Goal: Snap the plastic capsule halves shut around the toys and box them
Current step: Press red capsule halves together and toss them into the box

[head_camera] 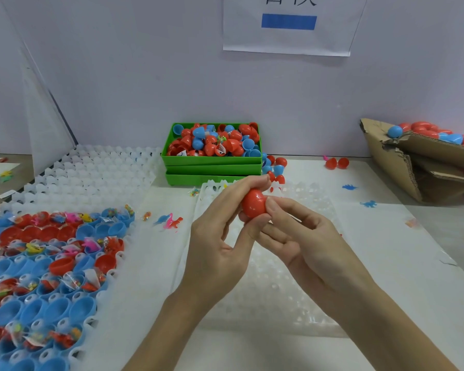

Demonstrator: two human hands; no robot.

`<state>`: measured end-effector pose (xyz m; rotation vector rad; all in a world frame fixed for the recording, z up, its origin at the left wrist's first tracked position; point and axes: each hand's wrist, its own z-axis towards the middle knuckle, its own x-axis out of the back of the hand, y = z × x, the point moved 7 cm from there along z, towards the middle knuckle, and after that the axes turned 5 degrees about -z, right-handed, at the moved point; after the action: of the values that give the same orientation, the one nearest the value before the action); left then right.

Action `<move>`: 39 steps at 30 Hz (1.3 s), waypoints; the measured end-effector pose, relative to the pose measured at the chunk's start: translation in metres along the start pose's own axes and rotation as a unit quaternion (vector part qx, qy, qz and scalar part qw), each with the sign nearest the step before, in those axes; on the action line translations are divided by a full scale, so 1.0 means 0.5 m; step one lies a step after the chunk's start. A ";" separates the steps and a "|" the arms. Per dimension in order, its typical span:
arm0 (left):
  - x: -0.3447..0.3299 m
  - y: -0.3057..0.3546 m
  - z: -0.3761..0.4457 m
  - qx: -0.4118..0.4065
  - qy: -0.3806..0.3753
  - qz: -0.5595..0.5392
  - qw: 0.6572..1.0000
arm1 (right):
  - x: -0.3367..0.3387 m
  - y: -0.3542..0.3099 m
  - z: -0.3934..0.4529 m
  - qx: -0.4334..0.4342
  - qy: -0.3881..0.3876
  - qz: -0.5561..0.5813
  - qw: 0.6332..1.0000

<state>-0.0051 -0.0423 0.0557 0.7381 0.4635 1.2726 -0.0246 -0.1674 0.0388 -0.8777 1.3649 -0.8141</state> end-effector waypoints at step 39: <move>-0.019 -0.004 0.007 0.052 -0.071 -0.179 0.980 | -0.025 -0.052 -0.022 0.220 0.019 -0.243 0.944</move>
<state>-0.0037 -0.0528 0.0559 0.7875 0.5219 0.8590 -0.0357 -0.1689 0.0673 -0.8498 0.9416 -1.4592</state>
